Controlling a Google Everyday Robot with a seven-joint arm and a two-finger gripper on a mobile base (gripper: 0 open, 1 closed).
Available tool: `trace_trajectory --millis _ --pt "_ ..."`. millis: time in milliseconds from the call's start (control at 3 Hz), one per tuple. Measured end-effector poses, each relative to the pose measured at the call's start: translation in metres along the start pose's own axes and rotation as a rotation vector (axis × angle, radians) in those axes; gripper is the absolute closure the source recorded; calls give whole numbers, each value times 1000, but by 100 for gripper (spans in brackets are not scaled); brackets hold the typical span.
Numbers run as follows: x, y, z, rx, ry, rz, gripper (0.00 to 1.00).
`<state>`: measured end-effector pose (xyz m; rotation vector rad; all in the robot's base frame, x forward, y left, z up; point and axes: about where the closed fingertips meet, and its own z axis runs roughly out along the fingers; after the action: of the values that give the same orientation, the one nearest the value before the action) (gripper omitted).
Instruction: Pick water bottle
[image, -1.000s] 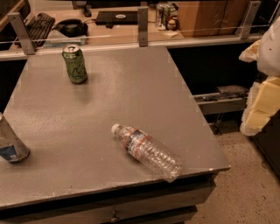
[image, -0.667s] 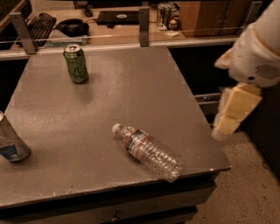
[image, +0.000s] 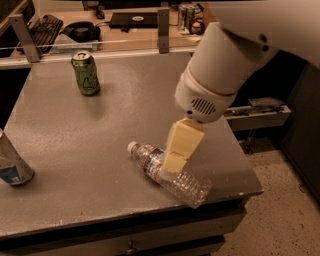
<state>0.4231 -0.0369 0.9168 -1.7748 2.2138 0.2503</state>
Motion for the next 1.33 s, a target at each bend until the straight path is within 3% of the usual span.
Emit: trace_trajectory --millis 333,1000,1333 --pt "-29 22 43 -79 -11 37 0" --pt "-27 32 97 -51 26 123 5" --pt "-15 27 105 -19 30 151 23"
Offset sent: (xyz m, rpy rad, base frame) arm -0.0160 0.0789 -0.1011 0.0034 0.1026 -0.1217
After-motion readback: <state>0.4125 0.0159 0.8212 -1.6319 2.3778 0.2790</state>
